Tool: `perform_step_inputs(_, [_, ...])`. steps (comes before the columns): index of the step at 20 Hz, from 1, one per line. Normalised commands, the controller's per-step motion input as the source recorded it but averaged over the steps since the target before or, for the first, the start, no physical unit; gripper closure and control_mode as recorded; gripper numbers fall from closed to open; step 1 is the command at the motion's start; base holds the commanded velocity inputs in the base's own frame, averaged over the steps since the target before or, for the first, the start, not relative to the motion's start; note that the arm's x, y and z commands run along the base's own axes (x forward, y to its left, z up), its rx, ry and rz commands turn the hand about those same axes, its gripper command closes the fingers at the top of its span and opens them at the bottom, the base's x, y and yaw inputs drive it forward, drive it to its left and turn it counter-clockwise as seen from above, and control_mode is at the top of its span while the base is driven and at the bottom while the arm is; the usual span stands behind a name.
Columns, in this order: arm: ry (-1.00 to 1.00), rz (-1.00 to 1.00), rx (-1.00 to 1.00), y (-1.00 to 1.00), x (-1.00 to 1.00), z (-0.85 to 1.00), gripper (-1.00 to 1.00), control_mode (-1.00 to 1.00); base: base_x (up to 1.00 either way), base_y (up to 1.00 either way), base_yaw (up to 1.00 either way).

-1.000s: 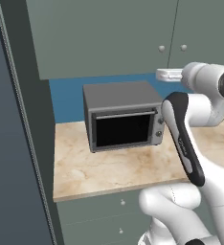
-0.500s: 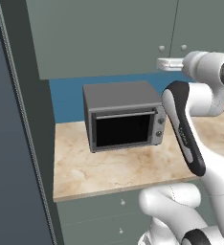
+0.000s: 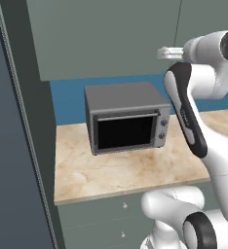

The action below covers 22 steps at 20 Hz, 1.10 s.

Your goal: The dining table condiment station is running low on syrup bottle. Refill the condiment station by opening the cabinet and taking the syrup bottle from the cabinet and placing it on the dining table.

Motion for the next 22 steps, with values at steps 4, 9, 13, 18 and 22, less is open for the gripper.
perform_step_inputs(4, [0.02,0.00,0.00,0.00,0.14,0.16,-1.00,-1.00,0.00,0.00,0.00])
perform_step_inputs(9, [0.00,0.00,0.00,0.00,0.32,0.00,-1.00,-1.00,0.00,0.00,0.00])
perform_step_inputs(13, [0.01,0.00,0.00,-0.06,0.41,-0.15,-1.00,-1.00,0.00,0.00,0.00])
perform_step_inputs(18, [0.05,0.00,0.00,-0.11,0.46,-0.09,-1.00,-1.00,0.00,0.00,0.00])
perform_step_inputs(22, [0.06,0.00,0.00,-0.14,0.49,-0.02,-1.00,-1.00,0.00,0.00,0.00])
